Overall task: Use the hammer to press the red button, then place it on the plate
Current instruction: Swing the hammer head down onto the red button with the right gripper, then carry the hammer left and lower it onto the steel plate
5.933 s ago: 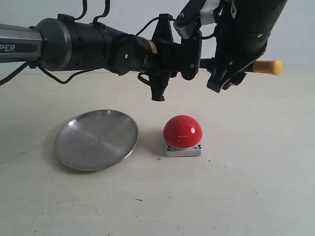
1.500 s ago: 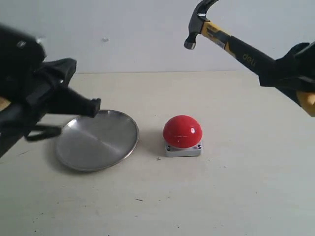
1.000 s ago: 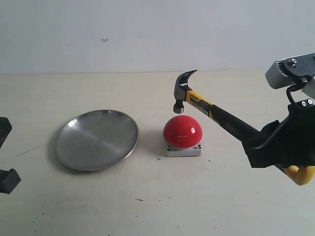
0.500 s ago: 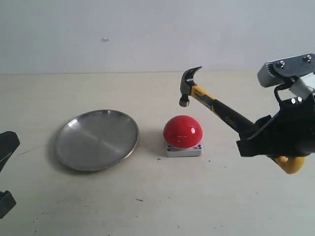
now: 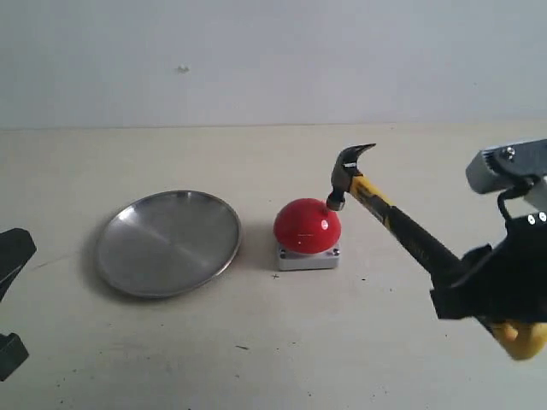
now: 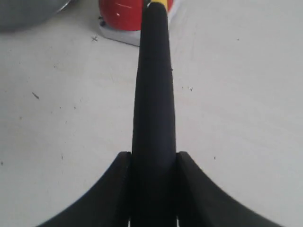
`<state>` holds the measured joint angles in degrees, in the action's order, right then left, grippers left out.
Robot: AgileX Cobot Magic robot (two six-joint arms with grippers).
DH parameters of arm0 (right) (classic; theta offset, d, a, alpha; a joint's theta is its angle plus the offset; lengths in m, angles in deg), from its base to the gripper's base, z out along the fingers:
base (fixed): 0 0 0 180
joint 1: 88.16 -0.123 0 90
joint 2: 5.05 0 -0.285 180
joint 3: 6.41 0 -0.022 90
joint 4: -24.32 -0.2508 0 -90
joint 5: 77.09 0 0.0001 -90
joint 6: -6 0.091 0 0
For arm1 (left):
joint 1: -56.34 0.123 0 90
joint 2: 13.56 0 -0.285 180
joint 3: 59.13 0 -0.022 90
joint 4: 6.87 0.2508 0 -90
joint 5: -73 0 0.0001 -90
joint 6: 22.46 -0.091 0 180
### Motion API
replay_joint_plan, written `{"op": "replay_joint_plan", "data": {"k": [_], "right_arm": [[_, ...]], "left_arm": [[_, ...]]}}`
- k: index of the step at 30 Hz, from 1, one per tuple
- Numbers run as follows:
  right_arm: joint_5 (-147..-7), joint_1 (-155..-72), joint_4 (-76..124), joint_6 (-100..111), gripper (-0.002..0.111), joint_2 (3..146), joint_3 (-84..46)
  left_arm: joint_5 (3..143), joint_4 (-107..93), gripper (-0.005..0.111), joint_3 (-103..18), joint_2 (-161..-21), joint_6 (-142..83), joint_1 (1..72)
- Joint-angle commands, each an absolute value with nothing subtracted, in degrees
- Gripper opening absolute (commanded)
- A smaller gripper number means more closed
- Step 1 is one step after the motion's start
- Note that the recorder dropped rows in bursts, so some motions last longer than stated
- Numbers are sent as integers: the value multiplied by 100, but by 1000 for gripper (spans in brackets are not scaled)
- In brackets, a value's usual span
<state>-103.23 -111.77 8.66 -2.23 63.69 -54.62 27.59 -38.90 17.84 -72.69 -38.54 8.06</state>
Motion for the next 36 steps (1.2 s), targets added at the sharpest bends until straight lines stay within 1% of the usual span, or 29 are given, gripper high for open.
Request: {"op": "replay_joint_plan", "data": {"k": [1,4,8,12,17,23,28,32,36], "right_arm": [[-9680,-11213,743,-404,0,5912,-4981],[-9772,-11213,743,-432,0,5346,-4639],[-10271,-11213,666,-432,0,5156,-4224],[-10425,-11213,4,-1042,0,5446,-4199],[-10319,-11413,-1724,-2378,0,6264,-4199],[-9381,-12221,-3834,-3835,0,7487,-4150],[-8528,-13017,-4839,-4035,0,8354,-3830],[-7498,-13668,-5563,-4025,0,8905,-3405],[-7035,-13988,-5795,-3729,0,9480,-2875]], "left_arm": [[2773,-3841,0,1809,-7242,-3873,774],[2773,-3825,0,1809,-7242,-3871,774],[2773,-3825,0,1809,-7242,-3871,774],[2773,-3825,0,1809,-7242,-3871,774],[2773,-3825,0,1809,-7242,-3871,774],[2773,-3825,0,1809,-7242,-3871,774],[2773,-3825,0,1809,-7242,-3871,774],[2773,-3825,0,1809,-7242,-3871,774],[2773,-3825,0,1809,-7242,-3871,774]]}}
